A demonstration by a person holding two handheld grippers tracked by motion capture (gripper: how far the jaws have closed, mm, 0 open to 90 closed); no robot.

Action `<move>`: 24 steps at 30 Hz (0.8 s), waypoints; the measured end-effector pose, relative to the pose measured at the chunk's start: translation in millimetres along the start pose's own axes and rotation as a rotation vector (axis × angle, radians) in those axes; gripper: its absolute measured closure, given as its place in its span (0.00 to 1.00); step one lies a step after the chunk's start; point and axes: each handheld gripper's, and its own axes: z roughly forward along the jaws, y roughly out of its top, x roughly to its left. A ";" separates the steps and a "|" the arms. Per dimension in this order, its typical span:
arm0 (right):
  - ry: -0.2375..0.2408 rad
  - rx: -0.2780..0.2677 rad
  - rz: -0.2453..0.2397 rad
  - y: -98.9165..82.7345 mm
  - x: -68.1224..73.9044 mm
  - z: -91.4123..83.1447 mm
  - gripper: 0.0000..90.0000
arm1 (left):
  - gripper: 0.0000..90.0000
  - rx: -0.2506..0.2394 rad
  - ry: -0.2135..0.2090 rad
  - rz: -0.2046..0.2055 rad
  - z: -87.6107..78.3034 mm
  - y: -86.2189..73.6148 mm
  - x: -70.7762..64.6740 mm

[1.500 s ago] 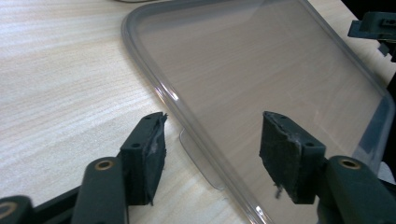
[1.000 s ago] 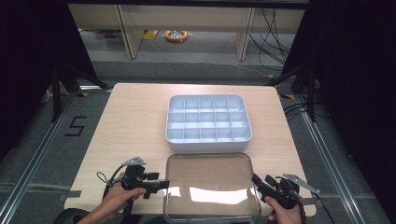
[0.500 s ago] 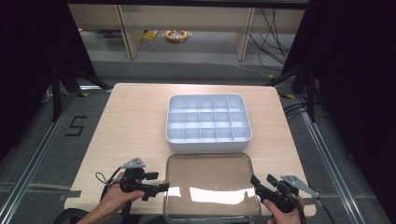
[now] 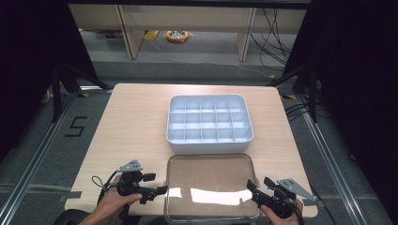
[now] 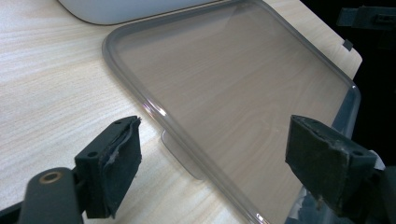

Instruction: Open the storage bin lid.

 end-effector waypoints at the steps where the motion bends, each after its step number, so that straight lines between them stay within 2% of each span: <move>1: -0.001 0.010 -0.018 -0.6 -0.4 -0.5 0.30 | 0.19 0.006 0.000 0.008 -1.3 -0.8 -0.2; 2: 0.000 0.014 -0.030 -1.3 0.4 -0.9 0.30 | 0.19 0.007 -0.004 0.009 -1.6 -1.3 -0.5; 3: -0.003 0.036 0.026 -2.2 5.8 -3.1 0.30 | 0.19 0.003 -0.015 0.004 -1.5 -2.2 -1.2; 4: 0.002 0.024 0.005 -2.5 5.1 -2.7 0.30 | 0.19 0.008 -0.025 0.009 -2.6 -2.6 -1.2; 5: 0.014 0.022 0.010 -3.0 5.7 -2.9 0.30 | 0.19 0.004 -0.020 0.011 -3.4 -3.1 -1.8; 6: 0.000 0.013 -0.006 -4.0 5.4 -2.4 0.30 | 0.19 0.004 -0.032 0.007 -4.1 -3.5 -2.0; 7: 0.003 0.027 0.001 -4.2 6.6 -4.2 0.30 | 0.19 0.002 -0.027 0.007 -4.6 -3.9 -2.0; 8: 0.006 0.024 -0.031 -4.3 4.3 -4.1 0.30 | 0.19 0.000 -0.026 0.010 -5.0 -4.3 -1.8; 9: -0.006 0.053 0.019 -4.6 8.8 -7.3 0.30 | 0.19 0.003 -0.027 0.014 -5.8 -4.7 -1.5; 10: 0.010 0.031 -0.012 -5.7 7.1 -6.3 0.30 | 0.19 0.002 -0.028 0.009 -6.1 -5.1 -1.9; 12: 0.028 0.037 -0.028 -5.7 5.8 -7.9 0.30 | 0.19 -0.002 -0.031 0.008 -6.9 -6.0 -2.5; 13: 0.012 0.030 -0.027 -6.9 6.9 -7.6 0.30 | 0.18 -0.001 -0.029 0.012 -7.5 -6.4 -2.6; 14: 0.006 0.035 0.015 -7.4 11.3 -8.8 0.30 | 0.18 -0.001 -0.030 0.011 -8.0 -6.9 -3.2; 15: 0.010 0.031 0.022 -8.0 12.6 -9.3 0.30 | 0.18 -0.006 -0.032 0.009 -8.2 -7.5 -3.8; 16: 0.001 0.029 -0.052 -8.4 7.6 -9.0 0.30 | 0.18 -0.004 -0.026 0.016 -9.1 -8.0 -4.0; 17: -0.007 0.064 -0.019 -8.7 10.8 -11.9 0.30 | 0.18 -0.004 -0.030 0.016 -9.8 -8.5 -4.3; 18: 0.014 0.024 -0.051 -10.2 8.7 -9.2 0.29 | 0.18 0.000 -0.031 0.020 -10.5 -8.7 -4.2; 19: 0.026 0.039 -0.045 -10.4 9.7 -10.2 0.29 | 0.18 -0.005 -0.029 0.016 -10.8 -9.2 -4.9; 20: -0.001 0.059 -0.021 -11.8 12.9 -12.0 0.29 | 0.18 -0.007 -0.030 0.017 -11.1 -9.6 -5.1; 21: -0.006 0.048 -0.073 -11.8 9.7 -12.1 0.29 | 0.18 -0.005 -0.028 0.020 -11.6 -10.0 -5.0; 22: 0.020 0.055 -0.044 -12.6 12.2 -12.9 0.29 | 0.18 -0.007 -0.028 0.020 -12.0 -10.5 -5.2; 24: 0.018 0.054 -0.076 -14.4 10.5 -12.3 0.29 | 0.18 -0.004 -0.031 0.019 -13.1 -11.3 -5.7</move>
